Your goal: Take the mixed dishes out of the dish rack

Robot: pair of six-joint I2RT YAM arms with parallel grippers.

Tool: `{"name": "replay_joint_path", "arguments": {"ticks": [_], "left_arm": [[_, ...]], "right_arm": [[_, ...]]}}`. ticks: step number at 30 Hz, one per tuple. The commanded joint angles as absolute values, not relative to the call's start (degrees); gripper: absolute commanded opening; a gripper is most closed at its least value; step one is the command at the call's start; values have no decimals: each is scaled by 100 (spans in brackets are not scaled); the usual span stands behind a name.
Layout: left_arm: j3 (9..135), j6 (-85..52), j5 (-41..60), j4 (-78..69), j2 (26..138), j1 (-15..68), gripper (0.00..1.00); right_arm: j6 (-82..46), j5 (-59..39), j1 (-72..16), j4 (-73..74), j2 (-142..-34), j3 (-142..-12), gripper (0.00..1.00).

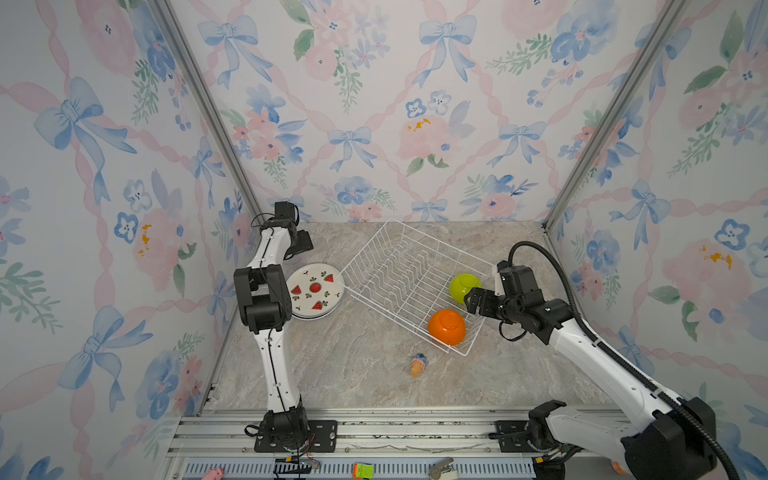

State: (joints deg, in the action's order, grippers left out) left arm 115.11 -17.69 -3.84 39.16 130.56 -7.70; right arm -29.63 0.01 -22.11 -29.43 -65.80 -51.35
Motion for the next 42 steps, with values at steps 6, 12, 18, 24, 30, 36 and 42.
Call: {"name": "replay_joint_path", "arguments": {"ticks": [6,12,18,24,30,36,42], "left_arm": [[11813,-1787,-81,4052,12731,-766,95],[11627,-1974,25,4051,12242,-680,98],[11260,-1872,-424,4052,11415,-121,98],[10811,-2056,-623,4031,10458,654,98],[10149,-2377,-809,4005,9818,1682,98],[9949,-2526,-754,4000,9825,2555,98],[10046,-2628,-631,3854,10081,2995,98]], "right_arm": [[-3048,82,-2160,-3162,-6419,-5366,97],[-2874,540,-2154,-3490,-6145,-5483,97],[-2774,789,-2072,-3895,-5896,-5503,97],[-2736,434,-1768,-3831,-5934,-5269,97],[-2850,-176,-1618,-3493,-6383,-5246,98],[-3146,-367,-1635,-3231,-6932,-5310,87],[-3459,129,-1743,-3145,-7242,-5188,71]]}}
